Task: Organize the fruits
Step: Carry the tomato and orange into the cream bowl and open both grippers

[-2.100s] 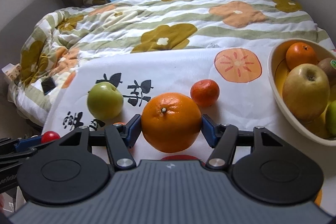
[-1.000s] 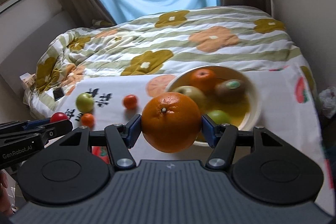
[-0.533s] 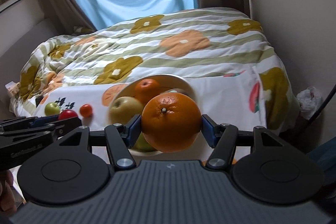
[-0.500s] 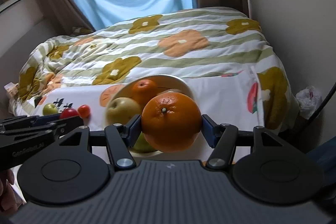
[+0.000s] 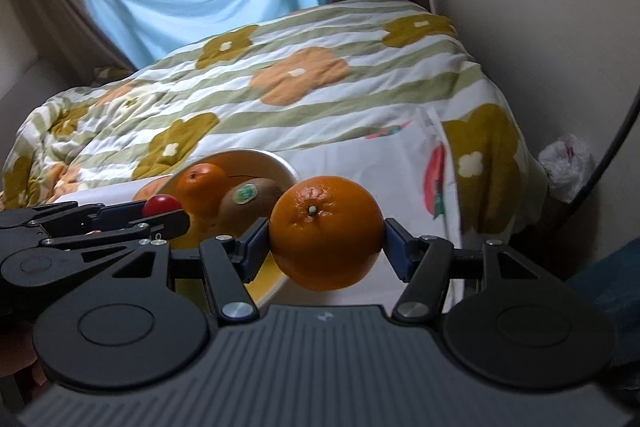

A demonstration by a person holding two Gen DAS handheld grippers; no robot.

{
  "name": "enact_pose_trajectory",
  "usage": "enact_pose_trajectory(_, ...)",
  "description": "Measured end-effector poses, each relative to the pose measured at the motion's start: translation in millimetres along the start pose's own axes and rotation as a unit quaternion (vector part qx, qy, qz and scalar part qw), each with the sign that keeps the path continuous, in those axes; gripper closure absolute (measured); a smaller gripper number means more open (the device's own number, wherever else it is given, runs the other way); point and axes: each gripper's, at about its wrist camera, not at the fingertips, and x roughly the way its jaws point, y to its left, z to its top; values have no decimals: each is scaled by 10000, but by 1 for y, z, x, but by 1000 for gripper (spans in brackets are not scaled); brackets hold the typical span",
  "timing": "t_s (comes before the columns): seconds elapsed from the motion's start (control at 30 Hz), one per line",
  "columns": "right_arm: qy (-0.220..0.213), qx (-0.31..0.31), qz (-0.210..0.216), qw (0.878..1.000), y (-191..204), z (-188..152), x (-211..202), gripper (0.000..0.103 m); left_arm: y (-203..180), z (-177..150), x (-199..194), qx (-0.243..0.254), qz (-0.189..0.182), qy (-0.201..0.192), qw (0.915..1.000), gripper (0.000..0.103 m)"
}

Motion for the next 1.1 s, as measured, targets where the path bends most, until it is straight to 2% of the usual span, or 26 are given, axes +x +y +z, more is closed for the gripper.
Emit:
enact_pose_trajectory(0.07, 20, 57, -51, 10000, -3, 0, 3, 27, -1, 0, 3, 75, -17, 29, 10000, 62)
enact_pose_trajectory(0.1, 27, 83, -74, 9999, -4, 0, 4, 27, -2, 1, 4, 89, -11, 24, 10000, 55)
enact_pose_trajectory(0.13, 31, 104, -90, 9999, -5, 0, 5, 27, -2, 1, 3, 100, -33, 0, 9999, 43)
enact_pose_trajectory(0.2, 35, 136, -103, 9998, -6, 1, 7, 27, -2, 1, -1, 89, -51, -97, 9999, 29)
enact_pose_trajectory(0.27, 36, 150, -112, 9998, -6, 2, 9, 27, 2, 1, -6, 65, -25, -172, 9998, 23)
enact_pose_trajectory(0.73, 172, -234, 228, 9993, 23, 7, 26, 27, 38, -19, -44, -571, 243, -173, 9979, 20)
enact_pose_trajectory(1.1, 321, -699, 529, 9956, 55, -3, 52, 27, 50, -44, -54, -913, 486, -58, 9946, 20)
